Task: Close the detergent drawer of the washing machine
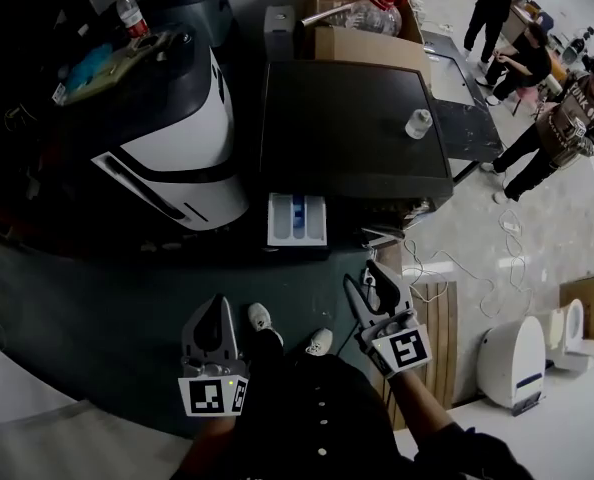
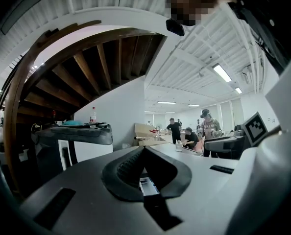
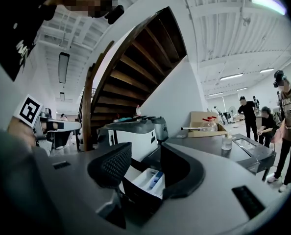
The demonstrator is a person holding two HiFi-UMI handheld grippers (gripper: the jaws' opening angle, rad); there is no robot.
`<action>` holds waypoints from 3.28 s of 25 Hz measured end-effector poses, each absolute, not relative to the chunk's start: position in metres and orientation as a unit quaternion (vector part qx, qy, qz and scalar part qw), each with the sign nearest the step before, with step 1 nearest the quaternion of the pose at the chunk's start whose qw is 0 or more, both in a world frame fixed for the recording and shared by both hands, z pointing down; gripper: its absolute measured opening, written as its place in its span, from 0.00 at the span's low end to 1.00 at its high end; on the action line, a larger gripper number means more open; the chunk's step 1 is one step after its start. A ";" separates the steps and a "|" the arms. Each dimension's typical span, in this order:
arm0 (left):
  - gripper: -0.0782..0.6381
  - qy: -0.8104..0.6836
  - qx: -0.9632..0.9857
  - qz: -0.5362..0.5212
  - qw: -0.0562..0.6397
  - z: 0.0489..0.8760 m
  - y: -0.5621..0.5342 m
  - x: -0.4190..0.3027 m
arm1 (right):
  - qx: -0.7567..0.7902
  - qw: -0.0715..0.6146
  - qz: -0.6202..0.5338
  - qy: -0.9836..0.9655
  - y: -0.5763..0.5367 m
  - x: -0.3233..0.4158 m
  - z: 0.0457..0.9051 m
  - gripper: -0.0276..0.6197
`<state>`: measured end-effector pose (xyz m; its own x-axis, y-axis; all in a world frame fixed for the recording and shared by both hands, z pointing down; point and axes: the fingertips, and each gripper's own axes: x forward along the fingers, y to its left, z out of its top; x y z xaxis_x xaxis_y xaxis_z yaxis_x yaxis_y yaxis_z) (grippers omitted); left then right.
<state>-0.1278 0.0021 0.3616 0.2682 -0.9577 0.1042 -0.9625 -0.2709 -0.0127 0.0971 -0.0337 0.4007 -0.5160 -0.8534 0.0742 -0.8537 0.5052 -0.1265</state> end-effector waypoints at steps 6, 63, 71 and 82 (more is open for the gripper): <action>0.13 -0.582 0.812 0.043 0.017 0.367 -0.031 -0.136 | 0.517 0.056 0.104 -0.848 -0.063 0.081 0.455 0.33; 0.13 -0.530 0.832 0.118 0.117 0.471 -0.108 -0.154 | 0.650 0.105 0.363 -0.659 -0.122 0.040 0.671 0.30; 0.13 -0.534 0.829 0.120 0.119 0.472 -0.113 -0.159 | 0.651 0.099 0.357 -0.662 -0.145 0.040 0.666 0.30; 0.13 -0.537 0.826 0.122 0.121 0.473 -0.120 -0.164 | 0.653 0.089 0.359 -0.661 -0.167 0.043 0.669 0.30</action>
